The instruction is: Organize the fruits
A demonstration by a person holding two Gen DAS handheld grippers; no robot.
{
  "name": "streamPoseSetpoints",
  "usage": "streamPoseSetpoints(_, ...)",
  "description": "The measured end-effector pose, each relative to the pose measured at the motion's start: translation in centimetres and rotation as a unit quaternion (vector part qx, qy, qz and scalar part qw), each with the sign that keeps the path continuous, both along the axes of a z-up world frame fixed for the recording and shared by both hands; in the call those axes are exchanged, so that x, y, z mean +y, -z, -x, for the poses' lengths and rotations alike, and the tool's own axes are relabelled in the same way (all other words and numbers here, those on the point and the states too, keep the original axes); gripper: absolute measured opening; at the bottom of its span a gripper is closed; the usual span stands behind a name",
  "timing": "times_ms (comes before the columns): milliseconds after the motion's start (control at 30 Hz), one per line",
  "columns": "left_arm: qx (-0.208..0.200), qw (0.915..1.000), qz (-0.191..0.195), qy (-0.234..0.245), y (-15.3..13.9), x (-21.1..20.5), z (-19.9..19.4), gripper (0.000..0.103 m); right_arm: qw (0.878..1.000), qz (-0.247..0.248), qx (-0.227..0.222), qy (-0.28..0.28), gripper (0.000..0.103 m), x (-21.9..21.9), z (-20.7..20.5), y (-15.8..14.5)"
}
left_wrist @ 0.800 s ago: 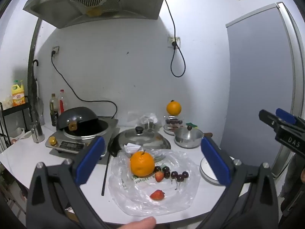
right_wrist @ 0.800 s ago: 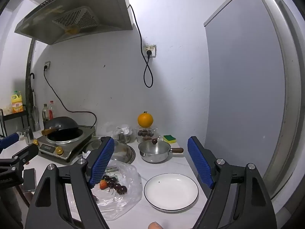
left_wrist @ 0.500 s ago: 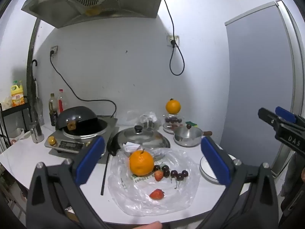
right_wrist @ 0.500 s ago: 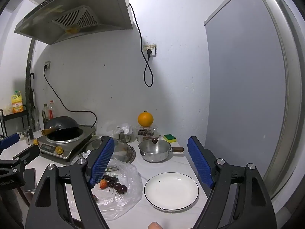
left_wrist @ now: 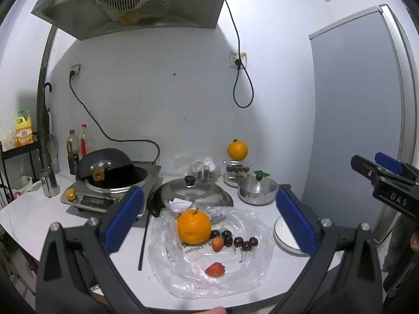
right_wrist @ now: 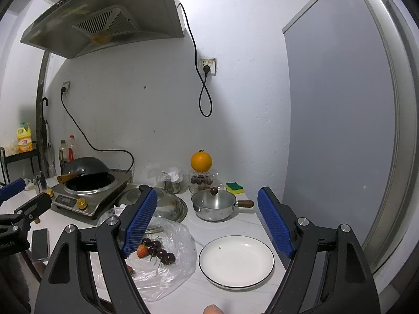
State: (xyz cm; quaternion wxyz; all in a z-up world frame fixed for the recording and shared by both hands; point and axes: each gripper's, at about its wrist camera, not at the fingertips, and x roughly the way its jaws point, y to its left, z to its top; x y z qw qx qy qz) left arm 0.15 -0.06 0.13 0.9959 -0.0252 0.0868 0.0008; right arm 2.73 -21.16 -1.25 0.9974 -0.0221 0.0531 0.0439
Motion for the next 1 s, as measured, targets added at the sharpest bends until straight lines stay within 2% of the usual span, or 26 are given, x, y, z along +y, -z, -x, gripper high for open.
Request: streamPoseSetpoints(1000, -0.004, 1.0000, 0.006, -0.005, 0.35, 0.60, 0.11, 0.102, 1.000, 0.007, 0.008, -0.006, 0.082, 0.48, -0.62, 0.72)
